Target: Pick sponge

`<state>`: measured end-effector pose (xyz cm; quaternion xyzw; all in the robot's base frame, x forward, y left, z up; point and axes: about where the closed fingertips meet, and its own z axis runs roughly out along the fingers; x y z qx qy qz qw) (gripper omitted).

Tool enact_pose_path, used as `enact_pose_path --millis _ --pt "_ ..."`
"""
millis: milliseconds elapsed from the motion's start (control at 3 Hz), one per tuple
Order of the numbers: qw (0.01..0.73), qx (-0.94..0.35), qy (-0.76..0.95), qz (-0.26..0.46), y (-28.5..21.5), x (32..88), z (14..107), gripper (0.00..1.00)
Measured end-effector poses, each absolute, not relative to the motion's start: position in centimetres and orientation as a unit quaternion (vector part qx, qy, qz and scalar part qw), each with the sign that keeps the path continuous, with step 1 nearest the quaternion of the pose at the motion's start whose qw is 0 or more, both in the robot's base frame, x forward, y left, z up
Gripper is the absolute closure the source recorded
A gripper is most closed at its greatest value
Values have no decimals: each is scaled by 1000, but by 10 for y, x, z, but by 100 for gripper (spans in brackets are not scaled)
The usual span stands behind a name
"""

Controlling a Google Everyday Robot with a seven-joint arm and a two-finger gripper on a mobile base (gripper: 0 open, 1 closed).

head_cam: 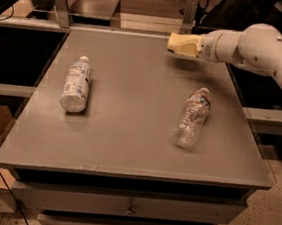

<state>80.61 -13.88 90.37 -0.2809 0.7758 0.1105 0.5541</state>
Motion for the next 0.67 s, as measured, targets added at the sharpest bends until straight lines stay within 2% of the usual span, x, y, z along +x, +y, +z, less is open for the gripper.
enact_pose_path --millis 333,667 --pt "599 -300 733 116 -135 784 964 100" --pt "652 -319 674 138 -130 759 1028 100"
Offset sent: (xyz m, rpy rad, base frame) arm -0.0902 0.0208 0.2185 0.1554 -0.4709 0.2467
